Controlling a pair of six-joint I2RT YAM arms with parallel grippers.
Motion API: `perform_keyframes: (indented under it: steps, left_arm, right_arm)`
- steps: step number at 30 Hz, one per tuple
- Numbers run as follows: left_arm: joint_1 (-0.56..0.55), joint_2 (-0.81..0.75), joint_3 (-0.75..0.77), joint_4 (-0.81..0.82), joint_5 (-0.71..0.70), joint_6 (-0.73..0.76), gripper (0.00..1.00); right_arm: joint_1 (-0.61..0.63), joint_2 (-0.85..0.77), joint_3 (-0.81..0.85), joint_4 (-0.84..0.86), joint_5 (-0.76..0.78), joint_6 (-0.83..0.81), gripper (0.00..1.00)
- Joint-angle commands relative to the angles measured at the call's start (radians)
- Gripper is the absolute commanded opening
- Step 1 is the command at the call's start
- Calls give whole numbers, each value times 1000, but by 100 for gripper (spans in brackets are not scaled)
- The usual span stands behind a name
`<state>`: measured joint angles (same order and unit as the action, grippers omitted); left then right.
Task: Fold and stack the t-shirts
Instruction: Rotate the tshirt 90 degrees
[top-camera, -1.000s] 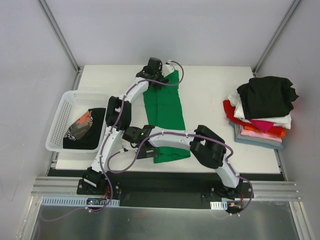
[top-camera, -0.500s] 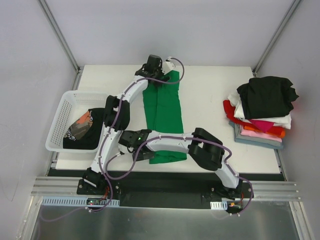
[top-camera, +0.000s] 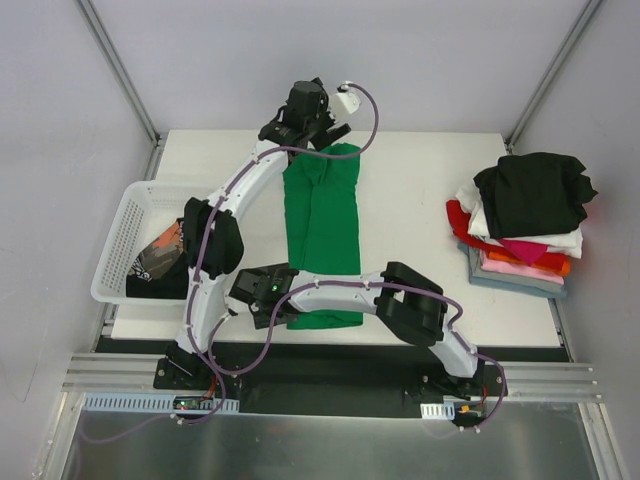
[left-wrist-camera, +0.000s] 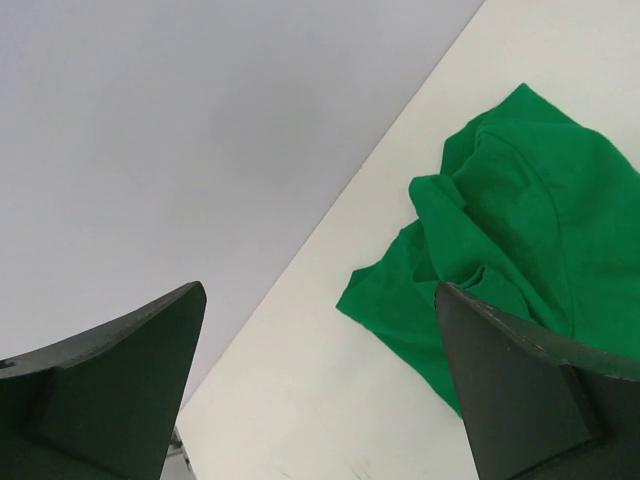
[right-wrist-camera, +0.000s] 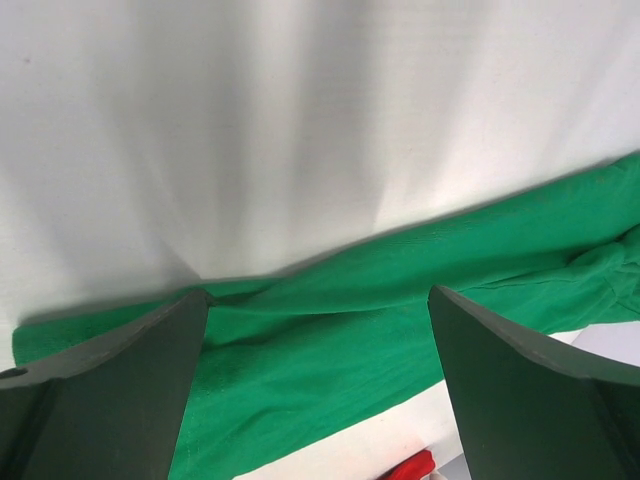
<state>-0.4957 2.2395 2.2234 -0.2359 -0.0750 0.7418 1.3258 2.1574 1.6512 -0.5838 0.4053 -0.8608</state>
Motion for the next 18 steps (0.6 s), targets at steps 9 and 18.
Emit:
perform_keyframes:
  steps: [9, 18]
  left_arm:
    - [6, -70, -96, 4, -63, 1, 100]
    - [6, -224, -211, 4, -117, -35, 99]
  right_arm:
    - [16, -68, 9, 53, 93, 23, 96]
    - [38, -163, 15, 49, 191, 26, 96]
